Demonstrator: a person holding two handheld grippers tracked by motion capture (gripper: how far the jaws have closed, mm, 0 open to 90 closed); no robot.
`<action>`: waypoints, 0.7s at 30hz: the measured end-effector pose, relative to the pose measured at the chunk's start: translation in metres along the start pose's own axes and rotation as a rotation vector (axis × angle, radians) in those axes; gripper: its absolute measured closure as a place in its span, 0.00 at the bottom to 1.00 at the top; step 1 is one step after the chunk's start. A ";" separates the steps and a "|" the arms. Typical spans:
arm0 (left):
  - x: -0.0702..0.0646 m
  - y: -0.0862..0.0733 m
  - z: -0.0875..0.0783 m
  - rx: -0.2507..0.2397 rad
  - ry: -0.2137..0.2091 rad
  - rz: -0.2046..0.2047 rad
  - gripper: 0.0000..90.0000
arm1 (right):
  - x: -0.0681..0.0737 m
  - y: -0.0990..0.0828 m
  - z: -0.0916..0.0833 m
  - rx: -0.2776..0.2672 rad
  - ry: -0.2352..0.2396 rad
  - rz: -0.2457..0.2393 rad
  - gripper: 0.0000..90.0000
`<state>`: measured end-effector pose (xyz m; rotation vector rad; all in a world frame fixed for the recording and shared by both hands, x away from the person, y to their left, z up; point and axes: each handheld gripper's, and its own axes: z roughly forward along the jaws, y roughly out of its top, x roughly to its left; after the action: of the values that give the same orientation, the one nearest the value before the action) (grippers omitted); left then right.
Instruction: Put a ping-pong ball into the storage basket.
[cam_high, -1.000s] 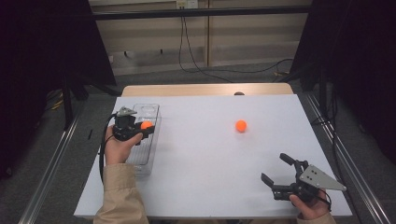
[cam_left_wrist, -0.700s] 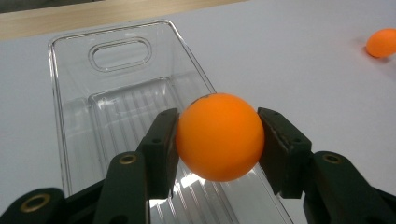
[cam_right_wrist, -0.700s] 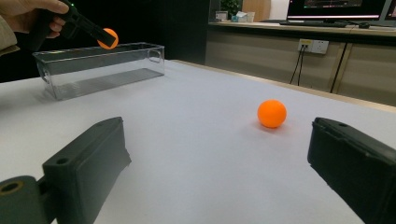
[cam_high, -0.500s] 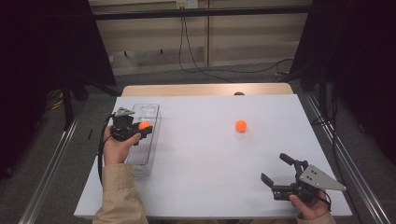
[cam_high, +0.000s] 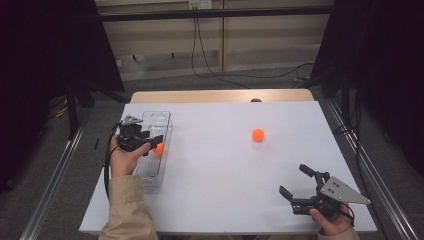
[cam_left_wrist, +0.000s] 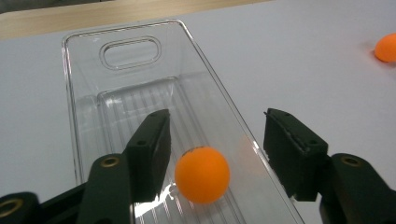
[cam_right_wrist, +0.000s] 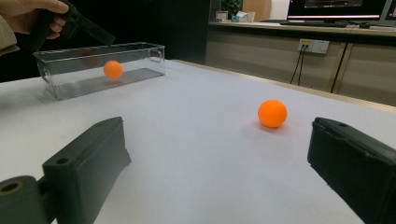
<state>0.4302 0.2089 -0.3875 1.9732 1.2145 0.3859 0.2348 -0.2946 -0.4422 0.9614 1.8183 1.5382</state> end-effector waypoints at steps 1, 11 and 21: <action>0.000 0.000 0.000 -0.001 -0.003 0.002 0.44 | 0.000 0.000 0.000 0.000 0.000 0.001 0.04; -0.011 0.004 0.004 -0.009 -0.046 0.012 0.35 | 0.000 0.000 0.000 -0.002 0.002 0.001 0.04; -0.022 0.008 0.010 -0.002 -0.086 0.019 0.30 | 0.000 0.000 0.000 -0.002 0.002 0.001 0.04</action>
<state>0.4298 0.1834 -0.3848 1.9801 1.1418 0.3091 0.2347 -0.2945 -0.4421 0.9594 1.8179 1.5420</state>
